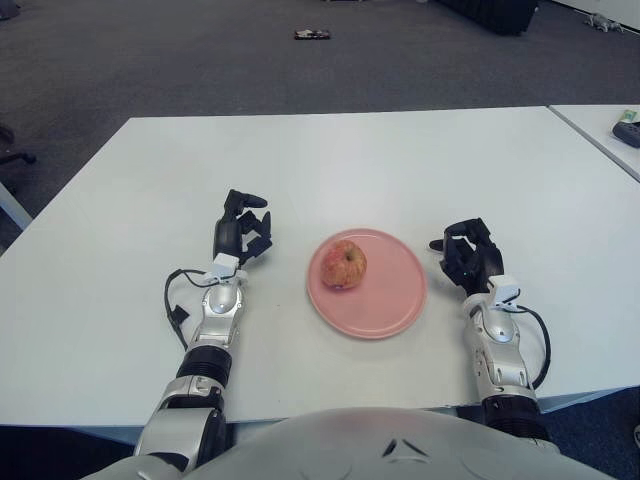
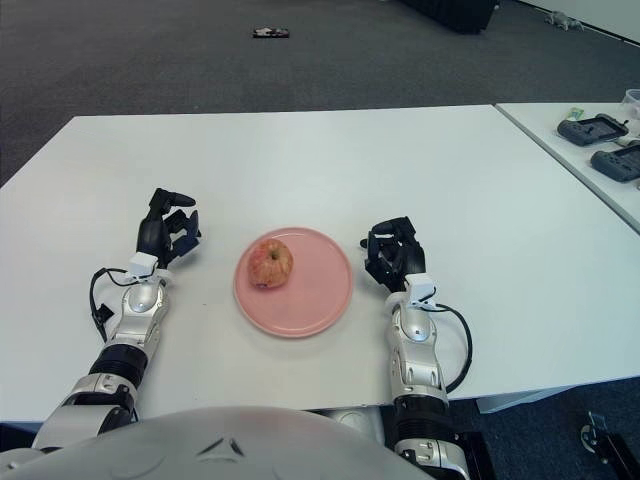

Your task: Put the apple into the plate.

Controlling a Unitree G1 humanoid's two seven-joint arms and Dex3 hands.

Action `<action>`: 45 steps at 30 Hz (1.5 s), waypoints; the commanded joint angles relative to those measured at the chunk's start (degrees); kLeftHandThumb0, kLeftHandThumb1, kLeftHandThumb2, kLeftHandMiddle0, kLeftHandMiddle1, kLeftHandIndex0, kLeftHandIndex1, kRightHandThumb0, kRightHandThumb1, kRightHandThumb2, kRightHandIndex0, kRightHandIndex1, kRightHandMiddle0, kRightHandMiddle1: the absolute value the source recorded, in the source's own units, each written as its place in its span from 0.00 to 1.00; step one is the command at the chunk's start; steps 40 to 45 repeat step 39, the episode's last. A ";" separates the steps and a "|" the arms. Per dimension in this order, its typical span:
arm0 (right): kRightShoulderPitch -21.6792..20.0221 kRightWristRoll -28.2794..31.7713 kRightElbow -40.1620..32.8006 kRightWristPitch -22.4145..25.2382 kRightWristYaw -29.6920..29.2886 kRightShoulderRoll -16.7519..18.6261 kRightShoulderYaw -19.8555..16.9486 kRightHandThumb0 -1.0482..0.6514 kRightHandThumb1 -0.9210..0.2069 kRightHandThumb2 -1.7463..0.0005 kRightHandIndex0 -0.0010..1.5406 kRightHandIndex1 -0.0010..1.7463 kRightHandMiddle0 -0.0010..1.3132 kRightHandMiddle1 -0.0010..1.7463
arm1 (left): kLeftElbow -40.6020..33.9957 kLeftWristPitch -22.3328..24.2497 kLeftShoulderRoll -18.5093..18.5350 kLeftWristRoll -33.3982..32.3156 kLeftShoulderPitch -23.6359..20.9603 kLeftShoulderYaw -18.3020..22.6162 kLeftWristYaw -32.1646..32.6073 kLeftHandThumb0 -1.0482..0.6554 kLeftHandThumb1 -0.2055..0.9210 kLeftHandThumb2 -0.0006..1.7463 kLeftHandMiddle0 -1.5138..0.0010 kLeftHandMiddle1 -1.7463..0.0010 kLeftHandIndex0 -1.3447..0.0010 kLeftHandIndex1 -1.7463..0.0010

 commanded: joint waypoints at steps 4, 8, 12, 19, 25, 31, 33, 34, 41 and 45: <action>-0.98 0.17 0.15 -0.45 0.12 -0.10 -0.05 0.40 0.14 0.57 0.32 0.71 0.22 1.00 | 1.51 1.01 -0.91 0.16 3.06 -0.54 -0.08 0.39 0.79 0.49 0.44 0.00 0.75 0.00; -1.01 0.28 0.10 -0.29 0.21 -0.11 -0.06 0.40 0.15 0.57 0.32 0.71 0.22 1.00 | 1.64 1.05 -1.08 -0.02 3.05 -0.54 -0.08 0.39 0.79 0.49 0.42 0.00 0.74 0.00; -1.01 0.44 0.08 -0.14 0.37 -0.13 -0.09 0.40 0.14 0.57 0.32 0.71 0.22 1.00 | 1.95 0.99 -1.29 -0.35 3.09 -0.47 -0.28 0.39 0.78 0.50 0.42 0.00 0.74 0.00; -1.00 0.64 0.14 -0.23 0.68 -0.09 -0.18 0.40 0.14 0.57 0.32 0.71 0.22 1.00 | 1.71 1.70 -1.93 -3.25 3.30 -0.29 -3.11 0.39 0.77 0.51 0.43 0.00 0.73 0.00; -1.03 0.44 0.31 -0.07 0.85 -0.24 -0.14 0.40 0.13 0.58 0.32 0.71 0.21 1.00 | -1.35 8.04 -4.07 -12.10 4.18 1.34 -10.07 0.39 0.77 0.51 0.45 0.00 0.74 0.00; -1.08 0.80 0.50 -0.19 1.18 -0.17 -0.23 0.40 0.12 0.59 0.32 0.71 0.20 1.00 | -4.89 16.24 -6.07 -17.65 4.76 3.96 -11.00 0.39 0.78 0.50 0.51 0.00 0.74 0.00; -1.03 0.69 0.46 -0.26 1.20 -0.20 -0.22 0.40 0.12 0.59 0.32 0.71 0.20 1.00 | -6.28 18.94 -6.77 -18.63 4.99 4.74 -10.17 0.39 0.78 0.50 0.53 0.00 0.75 0.00; -0.98 0.63 0.42 -0.28 1.21 -0.21 -0.23 0.40 0.11 0.59 0.32 0.71 0.20 1.00 | -6.91 20.07 -7.07 -18.91 5.11 5.06 -9.76 0.39 0.78 0.50 0.54 0.00 0.75 0.00; -0.97 0.62 0.43 -0.28 1.31 -0.21 -0.28 0.41 0.11 0.60 0.32 0.71 0.20 1.00 | -8.54 23.04 -8.10 -19.28 5.37 6.35 -8.39 0.39 0.81 0.47 0.58 0.00 0.76 0.00; -0.97 0.62 0.43 -0.28 1.31 -0.21 -0.28 0.41 0.11 0.60 0.32 0.71 0.20 1.00 | -8.54 23.04 -8.10 -19.28 5.37 6.35 -8.39 0.39 0.81 0.47 0.58 0.00 0.76 0.00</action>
